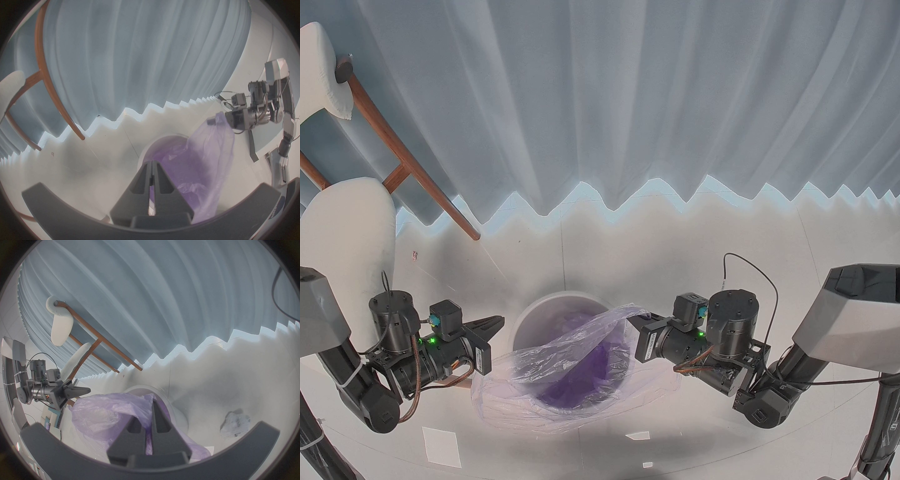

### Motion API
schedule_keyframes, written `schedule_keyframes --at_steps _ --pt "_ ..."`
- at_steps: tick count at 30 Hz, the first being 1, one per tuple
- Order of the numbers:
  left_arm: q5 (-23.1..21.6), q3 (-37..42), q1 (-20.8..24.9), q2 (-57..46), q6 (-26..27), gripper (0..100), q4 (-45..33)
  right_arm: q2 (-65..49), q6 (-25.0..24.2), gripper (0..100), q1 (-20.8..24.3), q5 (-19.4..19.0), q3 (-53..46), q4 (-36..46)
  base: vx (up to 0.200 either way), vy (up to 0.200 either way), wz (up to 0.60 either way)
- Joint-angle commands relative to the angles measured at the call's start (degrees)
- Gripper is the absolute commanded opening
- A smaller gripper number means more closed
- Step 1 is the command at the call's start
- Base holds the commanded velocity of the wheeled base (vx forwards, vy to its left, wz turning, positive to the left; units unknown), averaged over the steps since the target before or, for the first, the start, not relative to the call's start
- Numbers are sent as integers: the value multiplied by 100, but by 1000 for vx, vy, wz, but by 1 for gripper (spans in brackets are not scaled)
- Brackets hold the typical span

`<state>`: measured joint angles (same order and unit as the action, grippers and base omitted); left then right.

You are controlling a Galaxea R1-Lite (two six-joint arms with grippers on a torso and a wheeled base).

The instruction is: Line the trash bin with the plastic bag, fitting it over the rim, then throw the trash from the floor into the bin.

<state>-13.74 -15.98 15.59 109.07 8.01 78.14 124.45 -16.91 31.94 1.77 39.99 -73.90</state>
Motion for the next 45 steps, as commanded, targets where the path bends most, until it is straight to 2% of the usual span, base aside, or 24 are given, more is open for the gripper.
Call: schedule_keyframes --at_steps 1,2,3,8,10,13,16,25,29,32,33,35,45 --pt "3 157 -47 -562 -124 0 -18 26 -5 0 -4 -1 44 25 0 0 0" --pt "3 166 -47 -589 -124 0 -27 26 -5 0 -4 -1 44 25 0 0 0" --pt "-6 253 -39 -861 -133 100 -62 26 -5 0 -4 -1 18 25 0 0 0" --pt "-85 403 14 -1344 -168 100 -273 26 -5 0 -4 -1 -35 16 0 0 0" --pt "-410 684 155 -1573 -186 100 -546 53 -5 0 23 8 -43 16 0 0 0" --pt "-507 992 445 -1634 -177 100 -713 61 -5 0 58 17 -35 16 0 0 0" --pt "-507 1185 577 -1547 -142 100 -730 53 3 0 67 17 -35 33 0 0 0" --pt "-481 1282 489 -624 -36 100 -607 44 3 0 128 25 -35 16 0 0 0" --pt "-481 1141 357 -52 -36 100 -124 26 3 0 199 25 -52 7 0 0 0" --pt "-472 1150 357 616 -36 100 790 35 12 0 278 61 -87 -2 0 0 0" --pt "-472 1150 357 616 -36 0 790 35 12 0 278 61 -87 -2 0 0 0" --pt "-472 1115 374 906 -27 0 817 35 12 0 304 78 -96 -2 0 0 0" --pt "-533 1080 348 510 -80 0 808 18 3 0 287 78 -140 -10 0 0 0"
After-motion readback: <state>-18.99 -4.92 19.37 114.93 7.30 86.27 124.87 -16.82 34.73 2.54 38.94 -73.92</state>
